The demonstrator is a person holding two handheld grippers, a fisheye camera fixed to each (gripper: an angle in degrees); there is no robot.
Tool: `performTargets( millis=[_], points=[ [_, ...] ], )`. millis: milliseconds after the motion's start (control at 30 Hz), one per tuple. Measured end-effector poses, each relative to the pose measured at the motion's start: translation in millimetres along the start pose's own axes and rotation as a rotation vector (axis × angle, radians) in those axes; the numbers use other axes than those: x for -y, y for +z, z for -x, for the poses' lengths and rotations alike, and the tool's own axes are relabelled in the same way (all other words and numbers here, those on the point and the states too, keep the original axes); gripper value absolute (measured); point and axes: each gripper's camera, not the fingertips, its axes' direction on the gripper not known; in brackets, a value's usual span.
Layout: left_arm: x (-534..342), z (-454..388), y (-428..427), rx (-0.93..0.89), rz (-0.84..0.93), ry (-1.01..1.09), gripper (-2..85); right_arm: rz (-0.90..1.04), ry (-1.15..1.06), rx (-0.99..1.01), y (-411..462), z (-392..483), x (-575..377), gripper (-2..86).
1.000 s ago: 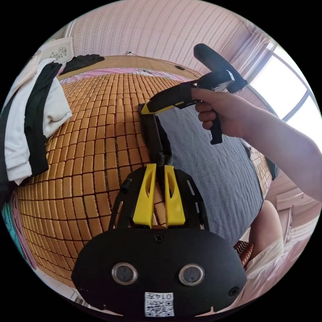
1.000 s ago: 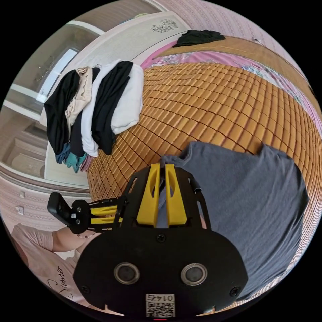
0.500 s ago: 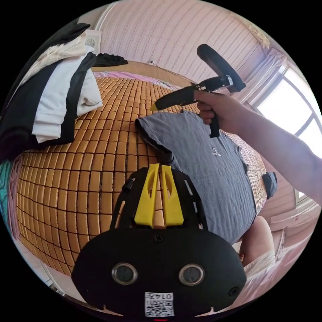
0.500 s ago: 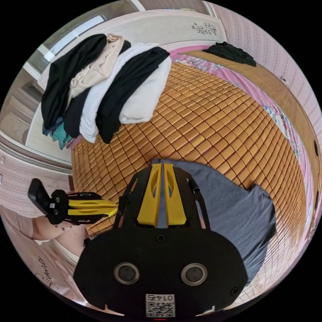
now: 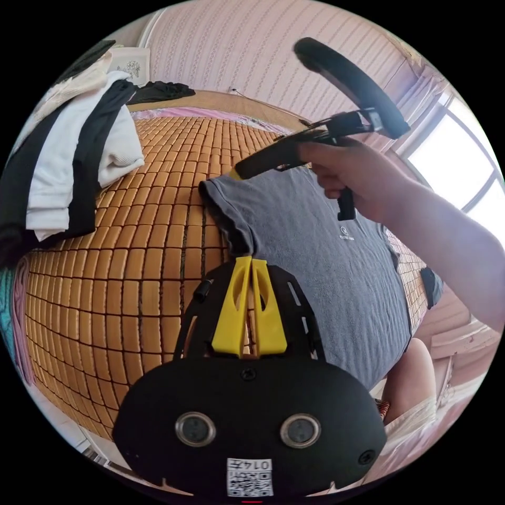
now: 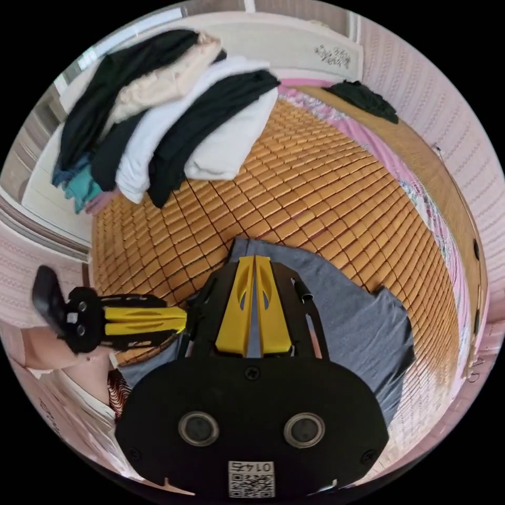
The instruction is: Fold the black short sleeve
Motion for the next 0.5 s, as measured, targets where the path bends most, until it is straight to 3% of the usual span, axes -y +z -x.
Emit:
performTargets(
  millis=[133, 267, 400, 500],
  points=[
    [-8, 5, -14, -0.02, -0.038, -0.012, -1.0, -0.078, 0.131, -0.211, -42, -20, -107, -0.4],
    [-23, 9, -34, -0.031, -0.055, 0.002, -1.0, -0.048, 0.414, -0.437, -73, -61, -271, -0.5],
    [-36, 4, -44, -0.027, -0.038, 0.014, -0.9, -0.099, 0.674, -0.515, -119, -75, -403, -0.3],
    [-42, -2, -44, -0.043, -0.022, -0.006, -0.8, -0.124, 0.711, -0.47, -125, -57, -442, -0.3]
  ],
)
